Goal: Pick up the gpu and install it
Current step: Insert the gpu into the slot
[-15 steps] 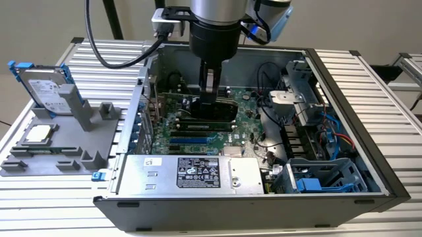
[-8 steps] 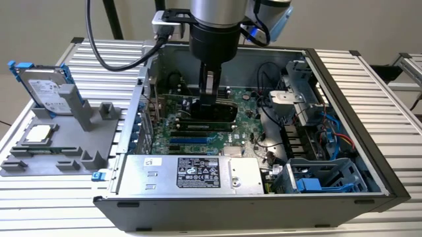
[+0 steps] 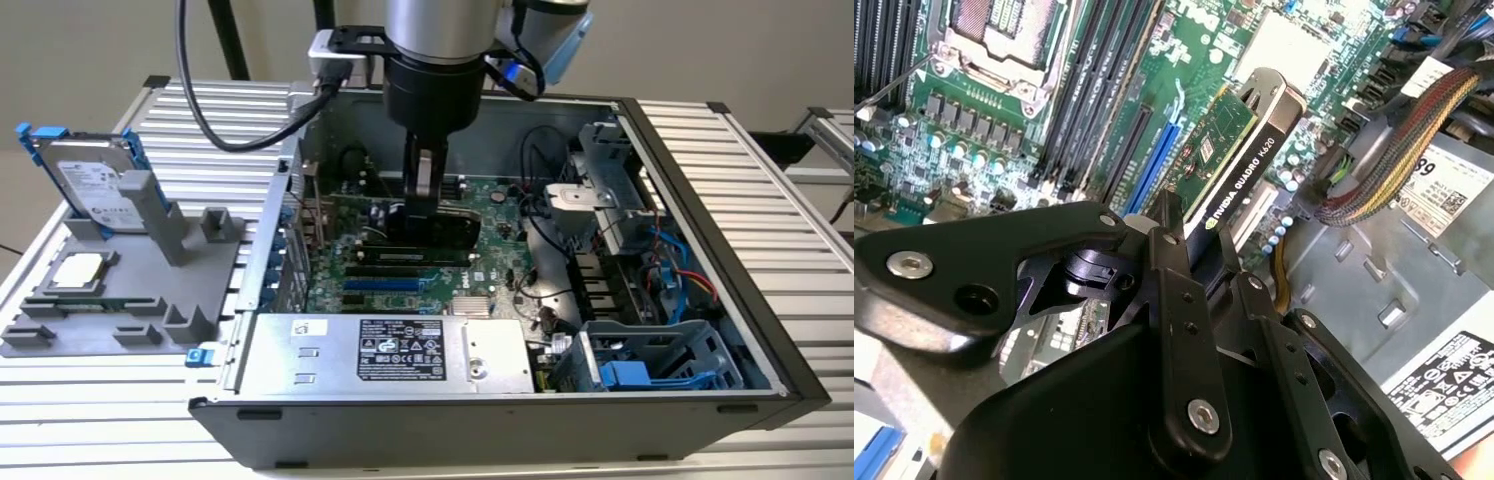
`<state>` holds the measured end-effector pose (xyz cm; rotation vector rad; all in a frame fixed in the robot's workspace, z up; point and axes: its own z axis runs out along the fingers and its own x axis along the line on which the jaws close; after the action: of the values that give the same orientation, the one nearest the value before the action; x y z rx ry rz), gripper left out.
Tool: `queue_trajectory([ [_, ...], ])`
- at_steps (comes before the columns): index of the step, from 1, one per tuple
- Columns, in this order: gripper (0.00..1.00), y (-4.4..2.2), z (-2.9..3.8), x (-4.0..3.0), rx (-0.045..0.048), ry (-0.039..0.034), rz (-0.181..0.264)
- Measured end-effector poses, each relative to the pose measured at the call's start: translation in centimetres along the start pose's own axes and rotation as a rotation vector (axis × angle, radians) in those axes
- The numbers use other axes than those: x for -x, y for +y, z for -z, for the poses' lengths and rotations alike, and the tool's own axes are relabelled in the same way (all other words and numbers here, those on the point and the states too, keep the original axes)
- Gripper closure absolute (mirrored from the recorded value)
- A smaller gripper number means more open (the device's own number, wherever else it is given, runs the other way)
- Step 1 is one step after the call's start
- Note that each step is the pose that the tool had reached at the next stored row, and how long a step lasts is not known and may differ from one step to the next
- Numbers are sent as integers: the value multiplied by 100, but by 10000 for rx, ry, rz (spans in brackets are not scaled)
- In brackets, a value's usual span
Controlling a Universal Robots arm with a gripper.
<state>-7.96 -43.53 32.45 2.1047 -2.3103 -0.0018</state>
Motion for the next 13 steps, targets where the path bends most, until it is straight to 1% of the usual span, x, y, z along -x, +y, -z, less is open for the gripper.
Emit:
queue_trajectory([
  [7,100,-1,-46,1,-37,-3,0],
  [13,100,-1,-75,1,-47,-4,0],
])
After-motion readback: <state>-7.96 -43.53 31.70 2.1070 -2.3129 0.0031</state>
